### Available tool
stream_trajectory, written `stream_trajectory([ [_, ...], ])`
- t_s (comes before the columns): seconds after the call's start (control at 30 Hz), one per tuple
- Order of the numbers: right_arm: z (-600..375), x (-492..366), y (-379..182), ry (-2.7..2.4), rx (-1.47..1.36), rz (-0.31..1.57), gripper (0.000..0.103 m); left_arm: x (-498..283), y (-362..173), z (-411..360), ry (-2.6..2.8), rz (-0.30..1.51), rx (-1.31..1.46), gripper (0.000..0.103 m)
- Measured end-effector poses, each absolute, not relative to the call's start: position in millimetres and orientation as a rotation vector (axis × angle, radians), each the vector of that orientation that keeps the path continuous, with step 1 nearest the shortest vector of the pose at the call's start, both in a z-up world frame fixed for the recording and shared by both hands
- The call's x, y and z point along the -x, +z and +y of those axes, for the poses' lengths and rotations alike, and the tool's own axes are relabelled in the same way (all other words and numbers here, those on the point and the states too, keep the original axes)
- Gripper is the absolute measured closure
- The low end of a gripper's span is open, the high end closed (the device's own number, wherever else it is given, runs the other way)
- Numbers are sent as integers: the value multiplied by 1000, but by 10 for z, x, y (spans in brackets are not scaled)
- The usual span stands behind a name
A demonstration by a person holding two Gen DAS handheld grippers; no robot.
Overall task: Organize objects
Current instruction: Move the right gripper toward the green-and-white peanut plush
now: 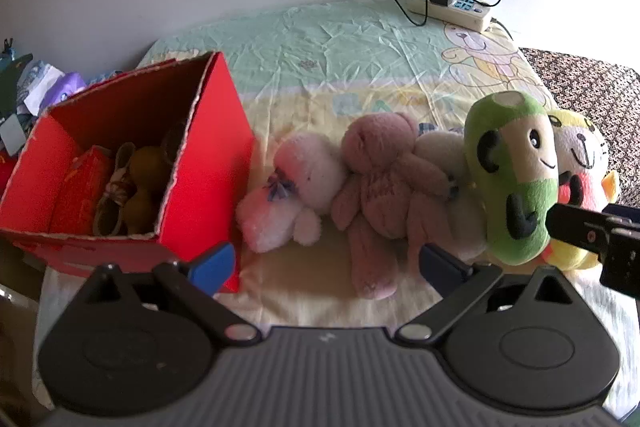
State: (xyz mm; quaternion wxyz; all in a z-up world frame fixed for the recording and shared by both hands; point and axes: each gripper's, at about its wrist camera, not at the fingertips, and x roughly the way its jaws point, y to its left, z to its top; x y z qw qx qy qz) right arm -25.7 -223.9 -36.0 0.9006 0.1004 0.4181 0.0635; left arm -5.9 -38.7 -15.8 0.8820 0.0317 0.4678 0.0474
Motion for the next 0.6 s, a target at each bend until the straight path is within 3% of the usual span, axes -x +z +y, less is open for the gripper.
stream_trajectory([
  [0.6, -2356, 307, -308, 85, -251, 811, 40, -138, -166, -532, 21, 984, -65, 0],
])
